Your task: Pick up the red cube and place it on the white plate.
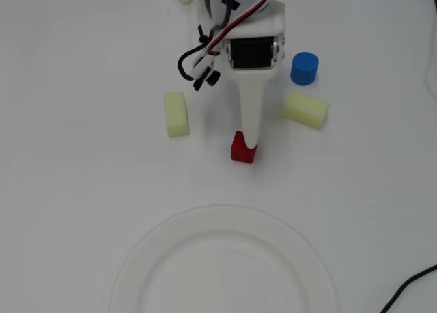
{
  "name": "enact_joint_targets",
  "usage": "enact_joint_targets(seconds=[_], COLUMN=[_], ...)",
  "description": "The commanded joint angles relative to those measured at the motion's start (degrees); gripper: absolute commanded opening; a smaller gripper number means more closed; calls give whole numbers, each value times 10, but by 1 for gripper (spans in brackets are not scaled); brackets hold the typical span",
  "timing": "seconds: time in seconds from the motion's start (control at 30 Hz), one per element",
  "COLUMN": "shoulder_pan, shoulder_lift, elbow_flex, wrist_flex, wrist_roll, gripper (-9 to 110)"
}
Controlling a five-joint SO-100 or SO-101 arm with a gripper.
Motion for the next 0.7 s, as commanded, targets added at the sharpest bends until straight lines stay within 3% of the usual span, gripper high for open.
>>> enact_joint_targets(seconds=[0.0, 0.47, 0.67], shoulder_pan=[14, 19, 14], shoulder_lift=[-19, -91, -109], elbow_flex=[-17, -28, -33], wrist_flex=[-27, -82, -89], wrist_roll=[-2, -25, -37], gripper=[29, 24, 7])
